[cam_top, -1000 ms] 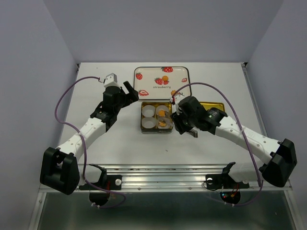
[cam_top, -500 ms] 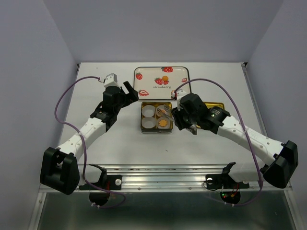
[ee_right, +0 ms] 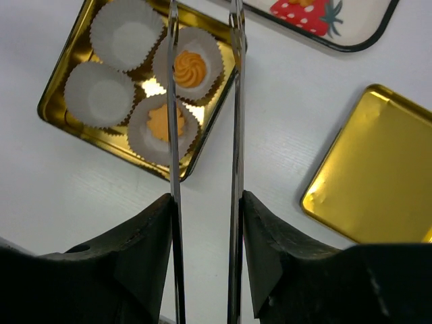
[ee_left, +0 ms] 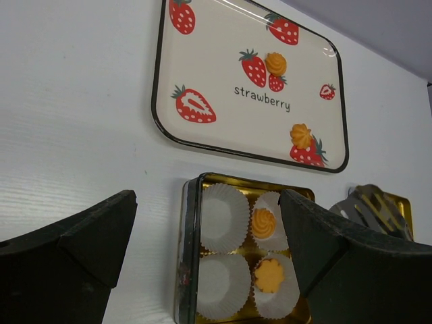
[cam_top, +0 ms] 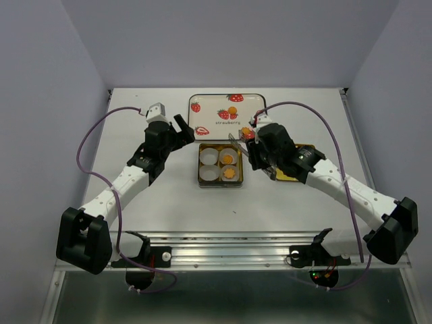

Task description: Pack the cookies

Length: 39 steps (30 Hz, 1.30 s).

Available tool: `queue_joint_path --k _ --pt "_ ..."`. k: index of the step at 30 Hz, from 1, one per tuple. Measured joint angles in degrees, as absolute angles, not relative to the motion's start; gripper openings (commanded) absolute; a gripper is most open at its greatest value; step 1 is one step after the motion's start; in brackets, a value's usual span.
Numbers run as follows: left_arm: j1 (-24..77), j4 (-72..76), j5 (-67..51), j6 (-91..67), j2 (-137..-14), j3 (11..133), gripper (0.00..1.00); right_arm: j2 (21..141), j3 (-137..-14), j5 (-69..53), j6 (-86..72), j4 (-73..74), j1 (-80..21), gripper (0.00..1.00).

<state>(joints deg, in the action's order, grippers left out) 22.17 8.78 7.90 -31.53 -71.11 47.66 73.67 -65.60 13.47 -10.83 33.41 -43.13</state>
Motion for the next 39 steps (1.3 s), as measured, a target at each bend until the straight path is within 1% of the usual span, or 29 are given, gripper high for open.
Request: queue_joint_path --k 9,17,22,31,39 --pt "22.2 8.3 9.2 -30.3 -71.8 48.7 0.99 81.1 -71.4 13.7 -9.9 27.4 -32.8 0.49" --pt "21.6 8.0 10.4 -29.1 -73.5 49.4 0.99 92.9 -80.7 11.9 -6.5 24.8 -30.8 0.48" --pt "19.6 7.9 10.3 -28.2 -74.4 50.5 0.99 97.7 -82.5 9.5 -4.9 23.7 -27.7 0.49" --pt "10.0 11.9 6.7 -23.8 -78.8 52.5 0.99 107.5 -86.3 5.5 -0.1 21.8 -25.5 0.5" --pt "9.0 16.0 4.3 -15.0 -83.3 56.8 0.99 113.4 -90.3 2.9 3.6 20.3 -24.9 0.52"
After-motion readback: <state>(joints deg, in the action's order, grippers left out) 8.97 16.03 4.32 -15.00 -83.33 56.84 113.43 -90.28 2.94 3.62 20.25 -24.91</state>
